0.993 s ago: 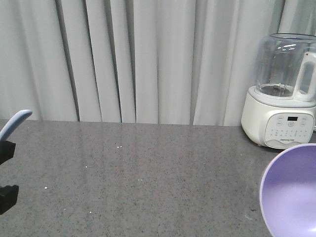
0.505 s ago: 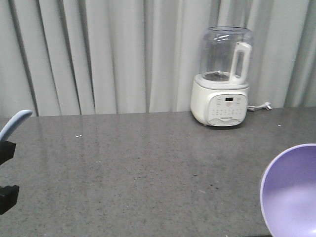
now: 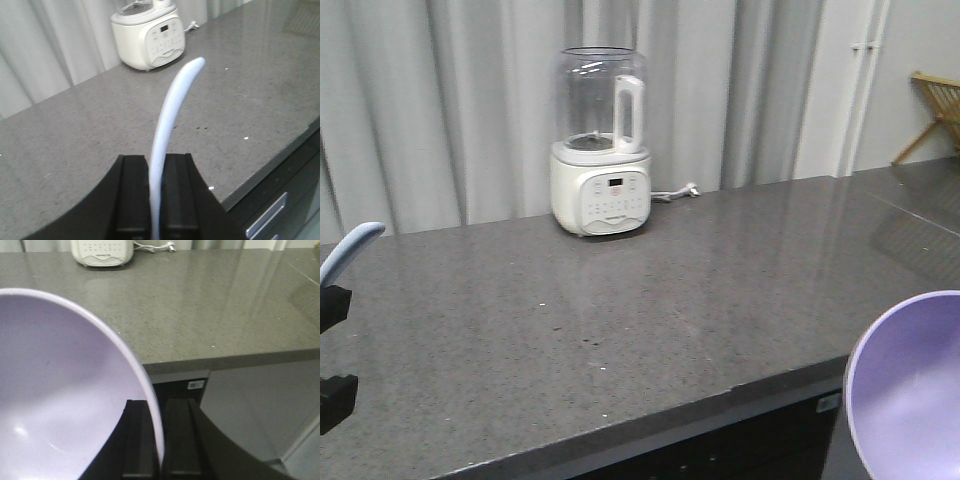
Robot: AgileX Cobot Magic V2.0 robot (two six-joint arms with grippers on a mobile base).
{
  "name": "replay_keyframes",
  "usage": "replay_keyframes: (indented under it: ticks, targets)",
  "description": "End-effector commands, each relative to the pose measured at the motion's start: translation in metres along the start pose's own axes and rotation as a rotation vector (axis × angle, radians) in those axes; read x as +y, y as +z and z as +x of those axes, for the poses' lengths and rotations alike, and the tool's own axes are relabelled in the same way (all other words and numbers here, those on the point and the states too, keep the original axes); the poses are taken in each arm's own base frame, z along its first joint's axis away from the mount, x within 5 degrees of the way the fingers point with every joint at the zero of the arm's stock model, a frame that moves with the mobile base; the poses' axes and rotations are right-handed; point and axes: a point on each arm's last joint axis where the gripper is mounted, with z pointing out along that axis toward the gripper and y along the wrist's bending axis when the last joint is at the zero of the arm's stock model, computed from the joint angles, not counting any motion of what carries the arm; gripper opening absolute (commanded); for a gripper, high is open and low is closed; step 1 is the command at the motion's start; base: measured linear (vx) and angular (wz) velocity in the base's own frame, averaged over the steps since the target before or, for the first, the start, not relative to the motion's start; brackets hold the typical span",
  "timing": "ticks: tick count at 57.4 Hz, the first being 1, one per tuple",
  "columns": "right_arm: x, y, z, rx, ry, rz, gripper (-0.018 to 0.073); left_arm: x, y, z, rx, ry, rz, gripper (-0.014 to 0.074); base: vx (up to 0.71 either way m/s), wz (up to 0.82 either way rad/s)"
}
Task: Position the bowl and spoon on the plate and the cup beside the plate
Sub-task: 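Drive the base, carrying spoon and bowl, to the pale blue plate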
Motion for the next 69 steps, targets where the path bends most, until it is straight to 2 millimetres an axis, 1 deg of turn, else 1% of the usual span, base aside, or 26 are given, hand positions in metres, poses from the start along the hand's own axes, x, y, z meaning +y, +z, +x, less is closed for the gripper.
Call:
replay_keyframes:
  ticks: [1, 32, 54, 69]
  targets:
    - [-0.0012, -0.0061, -0.0155, -0.115, -0.001, 0.020, -0.0012, 0.0023, -0.0062, -0.0131, -0.085, 0.005, 0.014, 0.0000, -0.06, -0.59]
    - [-0.0010, -0.0072, -0.0154, -0.117, -0.003, 0.020, -0.0012, 0.0030, -0.0071, -0.0130, -0.085, 0.003, 0.012, 0.0000, 0.02, -0.66]
    - [-0.0007, -0.0087, -0.0155, -0.123, -0.002, 0.019, -0.0012, 0.0031, -0.0070, -0.0129, -0.084, 0.003, 0.011, 0.0000, 0.17, -0.64]
    - [-0.0007, -0.0087, -0.0155, -0.123, -0.002, 0.019, -0.0012, 0.0031, -0.0070, -0.0129, -0.084, 0.003, 0.011, 0.0000, 0.22, -0.42]
